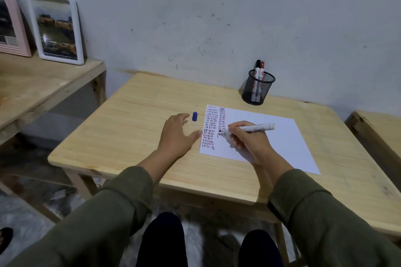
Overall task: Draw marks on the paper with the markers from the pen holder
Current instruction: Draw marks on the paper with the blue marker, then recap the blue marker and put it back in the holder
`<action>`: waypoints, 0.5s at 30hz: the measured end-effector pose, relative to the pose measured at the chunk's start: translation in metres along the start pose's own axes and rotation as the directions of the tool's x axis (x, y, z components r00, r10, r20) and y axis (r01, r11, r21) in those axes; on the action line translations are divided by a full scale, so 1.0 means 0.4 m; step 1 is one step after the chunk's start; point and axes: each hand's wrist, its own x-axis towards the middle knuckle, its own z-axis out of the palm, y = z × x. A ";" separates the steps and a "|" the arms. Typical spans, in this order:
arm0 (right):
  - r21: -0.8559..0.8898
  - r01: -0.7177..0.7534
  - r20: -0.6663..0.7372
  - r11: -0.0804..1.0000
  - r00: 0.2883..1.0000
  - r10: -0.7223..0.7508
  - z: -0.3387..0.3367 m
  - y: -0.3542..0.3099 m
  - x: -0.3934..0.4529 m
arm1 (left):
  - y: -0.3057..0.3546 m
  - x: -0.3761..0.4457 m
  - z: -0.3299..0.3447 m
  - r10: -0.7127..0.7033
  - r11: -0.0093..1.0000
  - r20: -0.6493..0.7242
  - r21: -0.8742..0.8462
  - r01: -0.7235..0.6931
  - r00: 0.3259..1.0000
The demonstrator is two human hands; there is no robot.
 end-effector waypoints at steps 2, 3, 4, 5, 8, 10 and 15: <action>0.001 0.015 -0.008 1.000 1.000 -0.015 0.000 -0.007 0.000 | 0.006 0.019 -0.003 0.011 1.000 0.000 -0.005 -0.011 1.000; -0.014 0.028 -0.012 1.000 1.000 -0.028 -0.001 -0.012 0.001 | 0.010 0.030 -0.003 0.018 1.000 0.008 0.011 -0.018 1.000; -0.043 0.041 -0.015 0.998 0.999 -0.041 -0.003 -0.017 0.003 | 0.015 0.042 -0.002 0.019 0.999 0.017 0.027 -0.020 1.000; -0.083 0.056 -0.009 0.995 0.998 -0.057 -0.006 -0.022 0.007 | 0.021 0.053 0.000 0.011 0.999 0.029 0.039 -0.012 1.000; -0.173 0.102 0.019 0.980 0.995 -0.100 -0.013 -0.037 0.024 | 0.035 0.086 0.009 -0.024 0.996 0.050 0.090 0.019 0.998; -0.182 0.116 0.024 0.977 0.993 -0.113 -0.012 -0.049 0.032 | 0.035 0.102 0.017 -0.033 0.991 0.060 0.131 0.025 0.998; -0.175 0.143 0.045 0.974 0.990 -0.137 -0.008 -0.073 0.038 | 0.023 0.121 0.033 -0.045 0.999 0.014 0.014 0.045 0.999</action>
